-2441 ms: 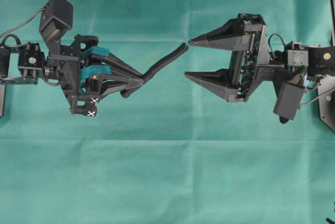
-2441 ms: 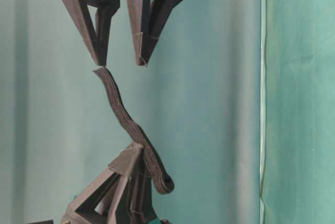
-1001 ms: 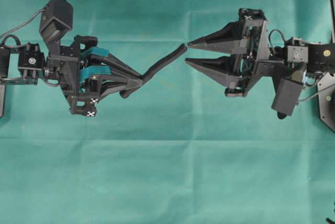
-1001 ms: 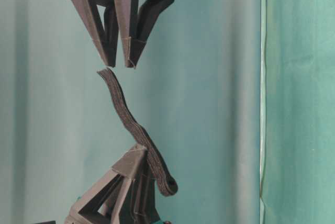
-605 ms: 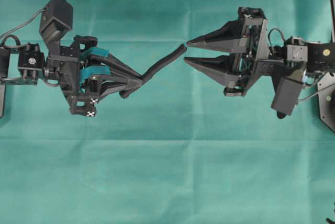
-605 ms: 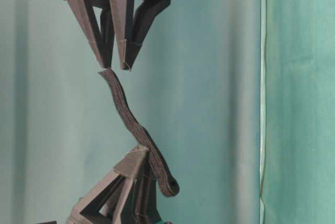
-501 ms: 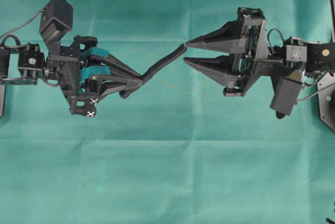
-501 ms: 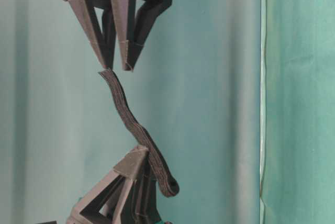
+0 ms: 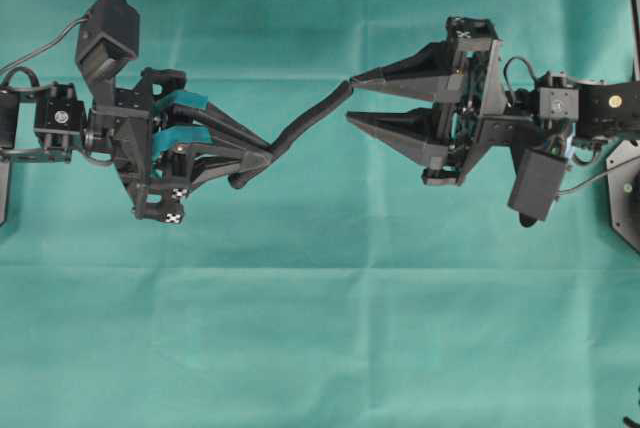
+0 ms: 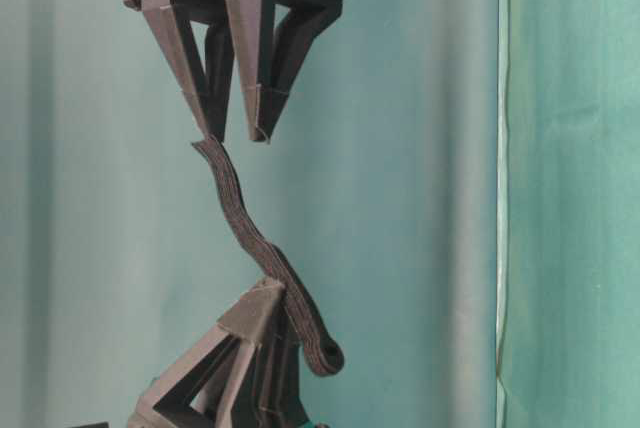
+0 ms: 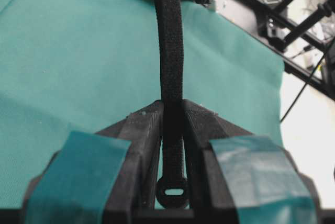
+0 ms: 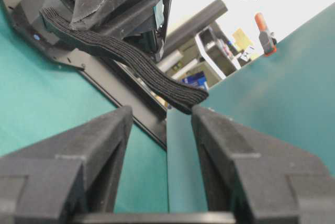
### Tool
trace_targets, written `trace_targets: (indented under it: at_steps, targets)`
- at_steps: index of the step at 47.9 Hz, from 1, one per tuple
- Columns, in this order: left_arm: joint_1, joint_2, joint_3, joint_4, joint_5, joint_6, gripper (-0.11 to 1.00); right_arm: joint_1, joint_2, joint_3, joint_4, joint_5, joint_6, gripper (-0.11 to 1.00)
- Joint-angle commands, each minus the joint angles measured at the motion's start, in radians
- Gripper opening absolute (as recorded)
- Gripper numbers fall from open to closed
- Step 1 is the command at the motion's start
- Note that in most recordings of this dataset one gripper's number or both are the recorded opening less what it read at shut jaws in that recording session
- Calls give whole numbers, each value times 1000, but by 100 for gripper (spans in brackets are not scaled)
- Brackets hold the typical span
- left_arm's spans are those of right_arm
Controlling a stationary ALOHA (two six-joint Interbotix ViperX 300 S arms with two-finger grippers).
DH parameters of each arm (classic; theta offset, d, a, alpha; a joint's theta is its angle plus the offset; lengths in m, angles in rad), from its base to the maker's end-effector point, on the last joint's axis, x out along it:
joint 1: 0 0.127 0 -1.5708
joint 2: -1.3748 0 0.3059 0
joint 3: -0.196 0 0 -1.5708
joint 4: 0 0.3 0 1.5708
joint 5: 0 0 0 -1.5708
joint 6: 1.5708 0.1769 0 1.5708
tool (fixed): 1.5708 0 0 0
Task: Peel off the Velcro with your right arm.
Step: 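Align the open right gripper around the strap's free end tip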
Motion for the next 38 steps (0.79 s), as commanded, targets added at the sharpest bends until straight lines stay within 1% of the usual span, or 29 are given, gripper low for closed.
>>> trace_targets:
  at_steps: [1, 38]
  targets:
    - [-2, -15, -12, -2, -9, 0, 10, -2, -8, -11, 0, -9, 2, 10]
    - [15, -15, -20, -2, -9, -3, 10, -2, -8, 12, 0, -25, 3, 10]
